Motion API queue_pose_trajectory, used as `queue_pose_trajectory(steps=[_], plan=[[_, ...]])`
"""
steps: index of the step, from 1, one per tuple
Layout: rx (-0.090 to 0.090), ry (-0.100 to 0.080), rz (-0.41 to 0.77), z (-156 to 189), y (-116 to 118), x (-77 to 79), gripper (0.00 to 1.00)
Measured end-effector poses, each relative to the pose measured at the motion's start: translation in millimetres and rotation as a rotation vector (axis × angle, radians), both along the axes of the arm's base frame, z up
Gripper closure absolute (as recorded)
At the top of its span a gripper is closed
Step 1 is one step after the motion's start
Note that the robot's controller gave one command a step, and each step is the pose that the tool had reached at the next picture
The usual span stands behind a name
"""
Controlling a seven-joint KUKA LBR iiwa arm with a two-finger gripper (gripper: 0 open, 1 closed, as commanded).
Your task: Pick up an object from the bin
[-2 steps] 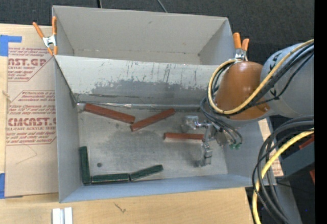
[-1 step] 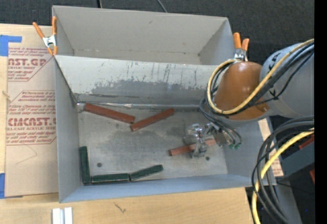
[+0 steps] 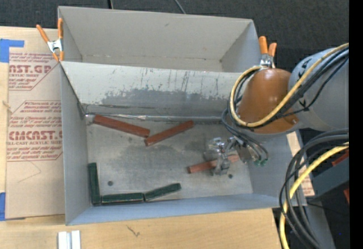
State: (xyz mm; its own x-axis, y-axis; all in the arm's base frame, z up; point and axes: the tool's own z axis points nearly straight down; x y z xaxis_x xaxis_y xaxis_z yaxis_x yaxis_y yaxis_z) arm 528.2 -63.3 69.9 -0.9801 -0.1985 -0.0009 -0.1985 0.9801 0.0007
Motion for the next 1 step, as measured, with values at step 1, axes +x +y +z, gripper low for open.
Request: queue_pose_trajectory(steps=[1], plan=[[0.000,-0.005,-0.081,152.9,-7.4,39.1,1.00]])
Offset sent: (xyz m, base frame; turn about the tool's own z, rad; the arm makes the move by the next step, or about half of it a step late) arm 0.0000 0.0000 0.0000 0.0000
